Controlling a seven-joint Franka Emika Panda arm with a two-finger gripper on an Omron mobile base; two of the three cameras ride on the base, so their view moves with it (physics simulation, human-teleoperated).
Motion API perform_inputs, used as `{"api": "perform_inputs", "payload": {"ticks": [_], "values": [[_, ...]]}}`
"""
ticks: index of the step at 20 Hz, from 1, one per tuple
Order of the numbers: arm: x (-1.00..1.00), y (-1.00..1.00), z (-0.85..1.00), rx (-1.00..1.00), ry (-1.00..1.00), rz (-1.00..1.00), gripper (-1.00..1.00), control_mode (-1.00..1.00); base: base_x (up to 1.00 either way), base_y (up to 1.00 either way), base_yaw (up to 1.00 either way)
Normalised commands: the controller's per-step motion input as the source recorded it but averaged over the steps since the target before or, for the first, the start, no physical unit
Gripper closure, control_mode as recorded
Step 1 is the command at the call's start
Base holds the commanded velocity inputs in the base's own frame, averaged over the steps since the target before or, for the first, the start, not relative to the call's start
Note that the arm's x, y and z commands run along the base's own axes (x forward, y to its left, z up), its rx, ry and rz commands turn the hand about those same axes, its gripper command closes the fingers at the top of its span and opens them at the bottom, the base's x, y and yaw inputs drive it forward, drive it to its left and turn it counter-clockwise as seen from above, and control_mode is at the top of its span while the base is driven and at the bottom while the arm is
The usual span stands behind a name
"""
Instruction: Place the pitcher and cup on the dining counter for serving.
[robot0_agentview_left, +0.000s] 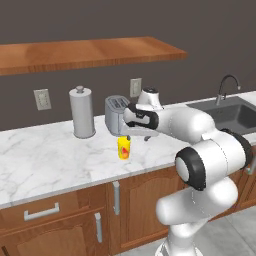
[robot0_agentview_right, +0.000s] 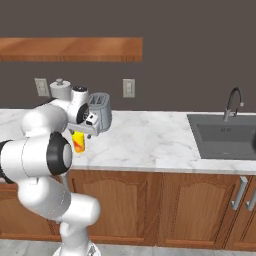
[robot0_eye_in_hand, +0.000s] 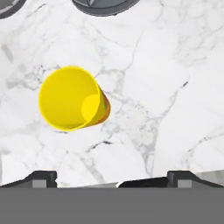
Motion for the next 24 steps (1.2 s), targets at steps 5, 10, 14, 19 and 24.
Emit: {"api": "perform_inputs", "payload": {"ticks": [5,10,14,19,24], "values": [[0.15,0.11,-0.41,-0.01,0.02,0.00,-1.00,-1.00,0.00,0.00,0.00],[0.16,0.01,-0.32,-0.04,0.00,0.00,-1.00,-1.00,0.00,0.00,0.00],[0.19,0.00,-0.22,-0.04,0.00,0.00,-1.00,-1.00,0.00,0.00,0.00],[0.03,0.00,0.05,0.00,0.00,-0.01,-1.00,-1.00,0.00,0.00,0.00],[0.00,0.00,0.22,0.00,0.00,-0.02,-1.00,-1.00,0.00,0.00,0.00]]}}
